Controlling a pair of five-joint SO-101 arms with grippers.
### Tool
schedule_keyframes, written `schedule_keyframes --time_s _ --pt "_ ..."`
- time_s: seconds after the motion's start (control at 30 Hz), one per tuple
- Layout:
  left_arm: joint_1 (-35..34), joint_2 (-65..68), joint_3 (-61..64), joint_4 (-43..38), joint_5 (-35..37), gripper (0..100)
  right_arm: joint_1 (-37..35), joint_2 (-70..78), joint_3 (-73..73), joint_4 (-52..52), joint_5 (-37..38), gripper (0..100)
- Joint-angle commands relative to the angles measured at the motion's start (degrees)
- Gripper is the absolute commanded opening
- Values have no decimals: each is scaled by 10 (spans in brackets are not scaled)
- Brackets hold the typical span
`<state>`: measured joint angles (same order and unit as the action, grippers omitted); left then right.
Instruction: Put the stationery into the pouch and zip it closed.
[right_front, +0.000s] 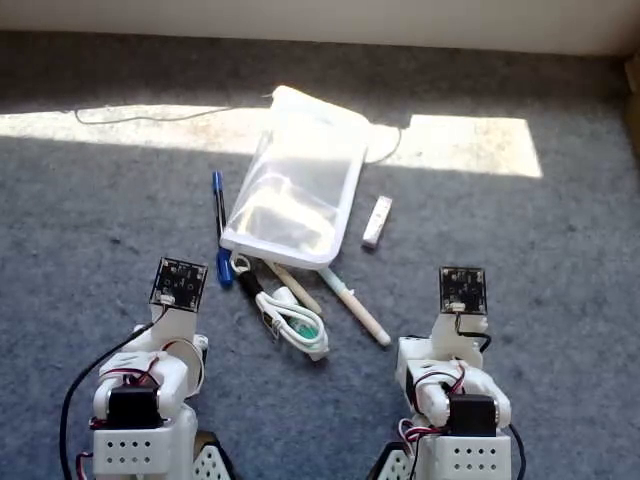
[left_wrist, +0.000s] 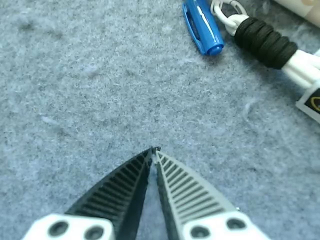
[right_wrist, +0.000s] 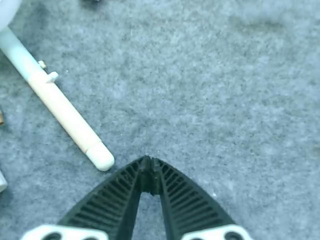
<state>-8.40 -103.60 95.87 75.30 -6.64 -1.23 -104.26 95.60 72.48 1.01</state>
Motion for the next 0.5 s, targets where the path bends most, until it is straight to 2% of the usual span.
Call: schedule_keyframes --time_s 0.0,0.47 --pt "-1 1 13 3 -6 7 5 -7 65 -16 -3 5" --pt "-4 0 -11 3 -7 10 4 -6 65 -17 -2 5"
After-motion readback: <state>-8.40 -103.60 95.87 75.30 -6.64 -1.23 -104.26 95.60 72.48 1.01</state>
